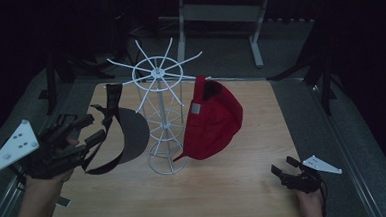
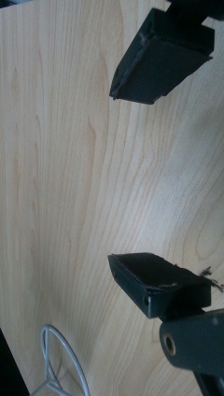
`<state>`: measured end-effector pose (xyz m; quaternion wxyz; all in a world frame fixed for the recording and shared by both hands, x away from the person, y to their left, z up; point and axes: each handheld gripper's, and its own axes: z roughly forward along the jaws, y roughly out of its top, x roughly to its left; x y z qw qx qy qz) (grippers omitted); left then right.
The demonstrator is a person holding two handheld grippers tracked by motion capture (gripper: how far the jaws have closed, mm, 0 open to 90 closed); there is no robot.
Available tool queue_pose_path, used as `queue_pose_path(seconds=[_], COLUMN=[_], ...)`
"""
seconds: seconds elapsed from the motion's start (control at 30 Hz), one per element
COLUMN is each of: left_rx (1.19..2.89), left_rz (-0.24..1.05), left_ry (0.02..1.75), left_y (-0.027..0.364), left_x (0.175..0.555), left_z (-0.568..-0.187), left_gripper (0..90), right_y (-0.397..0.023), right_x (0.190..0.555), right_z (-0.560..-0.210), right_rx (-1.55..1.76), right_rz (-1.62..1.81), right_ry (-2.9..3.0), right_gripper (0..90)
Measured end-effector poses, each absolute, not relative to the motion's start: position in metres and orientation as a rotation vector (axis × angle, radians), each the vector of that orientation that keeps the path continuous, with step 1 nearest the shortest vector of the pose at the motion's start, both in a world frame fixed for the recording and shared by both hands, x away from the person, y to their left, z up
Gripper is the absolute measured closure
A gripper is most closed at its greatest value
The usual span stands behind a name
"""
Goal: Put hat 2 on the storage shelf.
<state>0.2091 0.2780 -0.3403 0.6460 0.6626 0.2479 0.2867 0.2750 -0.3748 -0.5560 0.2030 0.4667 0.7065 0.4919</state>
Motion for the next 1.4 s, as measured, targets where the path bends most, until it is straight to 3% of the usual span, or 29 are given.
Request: queue_pose_path(seconds=[0.93, 1.4], left_rx=[1.532, 1.622], left_rz=[0.708, 0.653], left_ry=[0.777, 0.881], left_y=[0.332, 0.324], left_x=[0.157, 0.170], left_z=[-0.417, -0.490], left_gripper=[42.4, 38.6], right_y=[-0.374, -0.375], right_x=[0.275, 0.275], right_z=[-0.556, -0.556], right_rx=[1.302, 1.299], right_rz=[1.366, 1.368], right_ry=[1.973, 1.972], right_gripper=[16.6, 16.6])
